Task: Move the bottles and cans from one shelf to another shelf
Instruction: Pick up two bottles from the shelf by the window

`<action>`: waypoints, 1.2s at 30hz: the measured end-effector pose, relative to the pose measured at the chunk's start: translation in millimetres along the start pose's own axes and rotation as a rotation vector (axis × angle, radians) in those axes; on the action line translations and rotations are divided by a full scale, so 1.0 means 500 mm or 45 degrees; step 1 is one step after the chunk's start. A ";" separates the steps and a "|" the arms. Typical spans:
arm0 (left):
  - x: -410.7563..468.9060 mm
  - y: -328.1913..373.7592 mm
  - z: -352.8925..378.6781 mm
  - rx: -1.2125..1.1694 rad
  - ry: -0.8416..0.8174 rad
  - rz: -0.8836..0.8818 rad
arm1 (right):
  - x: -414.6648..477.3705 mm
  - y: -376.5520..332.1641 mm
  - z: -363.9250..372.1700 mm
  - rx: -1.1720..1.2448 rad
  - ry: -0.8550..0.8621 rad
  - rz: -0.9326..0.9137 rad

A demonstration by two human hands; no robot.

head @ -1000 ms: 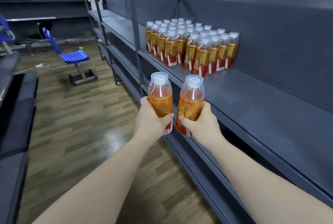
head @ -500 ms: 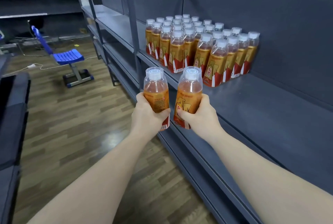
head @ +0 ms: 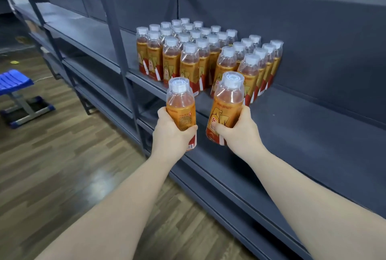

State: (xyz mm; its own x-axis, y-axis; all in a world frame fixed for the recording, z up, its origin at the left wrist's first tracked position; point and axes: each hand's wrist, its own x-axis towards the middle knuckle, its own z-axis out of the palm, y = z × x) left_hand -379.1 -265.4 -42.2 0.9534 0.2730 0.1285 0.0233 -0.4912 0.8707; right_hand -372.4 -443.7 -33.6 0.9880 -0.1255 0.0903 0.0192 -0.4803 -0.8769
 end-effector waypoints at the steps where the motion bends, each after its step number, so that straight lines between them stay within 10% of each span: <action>1: 0.013 0.001 0.007 0.000 -0.017 0.008 | 0.012 0.001 -0.001 -0.007 0.017 0.014; 36: 0.340 0.006 0.161 -0.108 -0.575 0.427 | 0.170 0.020 0.073 -0.089 0.531 0.320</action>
State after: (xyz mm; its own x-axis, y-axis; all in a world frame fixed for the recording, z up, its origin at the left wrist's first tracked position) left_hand -192.8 -287.0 -55.8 0.9390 -0.2765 0.2046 -0.3090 -0.4172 0.8547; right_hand -282.6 -427.5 -51.9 0.8149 -0.5749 0.0735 -0.2367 -0.4460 -0.8632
